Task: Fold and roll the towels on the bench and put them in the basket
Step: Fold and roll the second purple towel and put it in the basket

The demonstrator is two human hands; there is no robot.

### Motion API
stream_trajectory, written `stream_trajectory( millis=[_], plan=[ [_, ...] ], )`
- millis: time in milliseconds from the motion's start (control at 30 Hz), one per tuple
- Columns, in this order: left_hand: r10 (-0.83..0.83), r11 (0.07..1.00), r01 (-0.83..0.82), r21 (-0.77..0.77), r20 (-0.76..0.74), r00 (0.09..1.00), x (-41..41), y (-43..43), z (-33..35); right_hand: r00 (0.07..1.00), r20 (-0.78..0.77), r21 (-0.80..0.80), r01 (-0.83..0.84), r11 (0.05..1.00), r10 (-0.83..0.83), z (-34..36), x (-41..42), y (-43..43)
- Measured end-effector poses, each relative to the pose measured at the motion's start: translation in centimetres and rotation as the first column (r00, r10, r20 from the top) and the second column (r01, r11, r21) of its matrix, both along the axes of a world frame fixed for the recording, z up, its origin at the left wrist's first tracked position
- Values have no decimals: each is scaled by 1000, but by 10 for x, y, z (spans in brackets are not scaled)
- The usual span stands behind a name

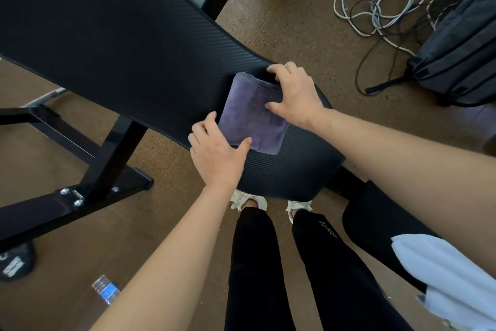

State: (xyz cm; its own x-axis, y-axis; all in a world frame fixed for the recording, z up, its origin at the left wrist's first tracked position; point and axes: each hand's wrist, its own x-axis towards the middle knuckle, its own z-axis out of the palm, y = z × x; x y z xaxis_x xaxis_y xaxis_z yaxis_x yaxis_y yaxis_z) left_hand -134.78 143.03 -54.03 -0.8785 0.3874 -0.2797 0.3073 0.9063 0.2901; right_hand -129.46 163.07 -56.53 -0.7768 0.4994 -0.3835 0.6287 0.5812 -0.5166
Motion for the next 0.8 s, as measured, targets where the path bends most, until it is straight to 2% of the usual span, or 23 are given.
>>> stream_trajectory(
  millis=[100, 167, 233, 300, 367, 433, 500, 567, 633, 700, 733, 767, 800],
  plan=[
    [-53, 994, 51, -95, -27, 998, -5, 4, -5, 999, 34, -10, -33, 999, 34, -2, -9, 6],
    [-26, 993, 27, -111, 16, 1000, -8, 5, -6, 998, 37, -74, -48, 996, 50, -2, -9, 8],
    [37, 999, -36, -13, 70, 997, -9, 4, -6, 995, 66, -163, -58, 985, 69, -4, -7, 8],
    [57, 978, -76, 196, 102, 993, -10, 1, -3, 991, 126, -238, -21, 971, 52, -4, 0, 7],
    [-3, 937, -16, 350, 53, 999, -12, -2, 1, 986, 166, -313, 70, 947, -18, -5, 9, 6],
    [-103, 917, 104, 384, -25, 994, -15, -4, 1, 977, 167, -381, 188, 906, -132, -8, 16, 5],
    [-200, 904, 215, 369, -78, 977, -16, -4, -3, 933, 198, -479, 360, 800, -301, -5, 20, 4],
    [-314, 877, 340, 338, -131, 940, -17, -7, -8, 867, 287, -596, 495, 632, -408, 0, 22, 3],
    [-426, 840, 455, 296, -160, 891, -20, -10, -11, 784, 395, -722, 588, 366, -480, 3, 24, 3],
    [-508, 813, 531, 240, -153, 848, -26, -13, -12, 689, 476, -781, 617, 98, -547, 4, 27, 6],
    [-547, 798, 565, 210, -140, 825, -28, -13, -12, 668, 494, -788, 614, 37, -556, 3, 29, 7],
    [-589, 778, 602, 178, -125, 799, -31, -13, -12, 687, 487, -800, 599, 40, -539, 3, 30, 7],
    [-629, 756, 638, 146, -106, 770, -32, -13, -12, 730, 456, -812, 576, 99, -508, 1, 32, 5]
  ],
)
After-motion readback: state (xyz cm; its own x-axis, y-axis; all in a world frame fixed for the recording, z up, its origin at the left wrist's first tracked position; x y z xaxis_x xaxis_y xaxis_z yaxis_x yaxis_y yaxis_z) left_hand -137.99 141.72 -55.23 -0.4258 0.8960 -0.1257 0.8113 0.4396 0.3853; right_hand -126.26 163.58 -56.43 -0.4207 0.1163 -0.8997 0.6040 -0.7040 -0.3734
